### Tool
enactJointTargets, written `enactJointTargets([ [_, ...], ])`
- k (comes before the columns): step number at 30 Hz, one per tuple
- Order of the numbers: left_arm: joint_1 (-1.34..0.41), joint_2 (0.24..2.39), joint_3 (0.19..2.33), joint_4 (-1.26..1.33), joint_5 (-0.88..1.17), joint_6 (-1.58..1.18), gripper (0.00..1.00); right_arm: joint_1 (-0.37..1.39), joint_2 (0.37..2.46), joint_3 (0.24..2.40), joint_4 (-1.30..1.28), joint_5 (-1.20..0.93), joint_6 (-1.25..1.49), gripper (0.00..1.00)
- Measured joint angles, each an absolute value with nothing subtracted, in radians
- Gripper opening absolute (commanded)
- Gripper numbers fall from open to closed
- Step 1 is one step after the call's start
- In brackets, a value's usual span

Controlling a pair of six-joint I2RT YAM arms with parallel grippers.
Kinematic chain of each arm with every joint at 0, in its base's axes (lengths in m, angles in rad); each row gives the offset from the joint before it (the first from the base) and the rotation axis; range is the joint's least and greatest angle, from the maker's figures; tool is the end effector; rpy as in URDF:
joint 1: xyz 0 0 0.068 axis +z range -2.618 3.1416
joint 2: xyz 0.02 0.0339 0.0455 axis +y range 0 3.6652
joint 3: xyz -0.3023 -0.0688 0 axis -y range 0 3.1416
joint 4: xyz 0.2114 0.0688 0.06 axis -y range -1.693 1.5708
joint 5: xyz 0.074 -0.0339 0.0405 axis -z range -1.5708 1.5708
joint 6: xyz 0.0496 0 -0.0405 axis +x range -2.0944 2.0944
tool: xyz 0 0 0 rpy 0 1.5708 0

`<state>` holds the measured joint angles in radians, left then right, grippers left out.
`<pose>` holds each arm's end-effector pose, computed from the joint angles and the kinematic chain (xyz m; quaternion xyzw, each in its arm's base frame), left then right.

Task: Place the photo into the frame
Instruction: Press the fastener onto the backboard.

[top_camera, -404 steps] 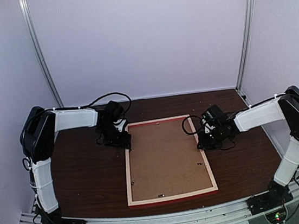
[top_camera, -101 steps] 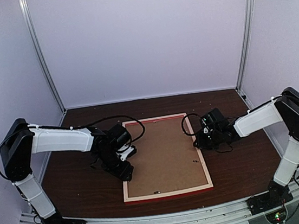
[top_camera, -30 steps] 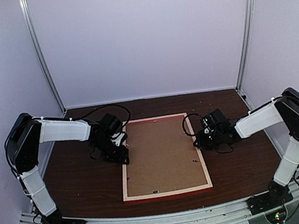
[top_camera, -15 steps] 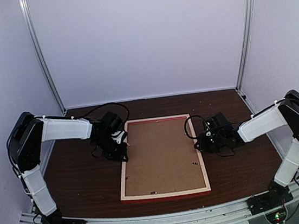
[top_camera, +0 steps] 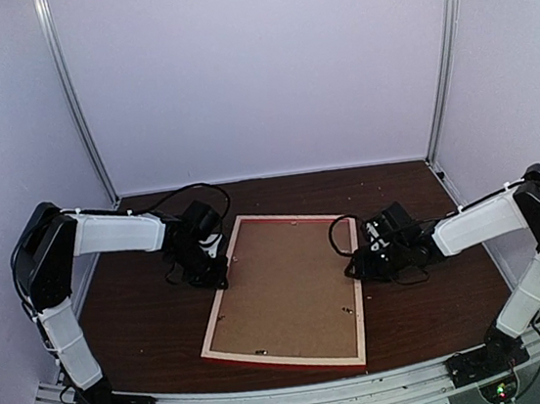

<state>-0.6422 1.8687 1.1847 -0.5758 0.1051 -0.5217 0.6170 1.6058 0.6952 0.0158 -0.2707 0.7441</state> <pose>0.2757 -0.2127 0.1980 0.0675 0.9843 -0.1284 0.1007 0.2238 0.1750 0.1904 0.0147 0.9357 0.3057 0.1753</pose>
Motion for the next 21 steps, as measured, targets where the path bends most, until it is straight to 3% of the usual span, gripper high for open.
enactJointTargets([
  [5,-0.642,1.868,1.184,-0.575,0.094,-0.524,0.19,0.651,1.582,0.695,-0.025,-0.286,0.714,0.66],
  [9,-0.643,1.866,1.181,-0.573,0.089,-0.527,0.19,0.691,1.555,0.686,-0.060,-0.287,0.704,0.69],
  [17,-0.645,1.864,1.179,-0.570,0.084,-0.530,0.19,0.794,1.512,0.680,-0.155,-0.239,0.703,0.69],
  [21,-0.645,1.864,1.179,-0.570,0.084,-0.530,0.19,0.836,1.496,0.680,-0.204,-0.195,0.702,0.64],
])
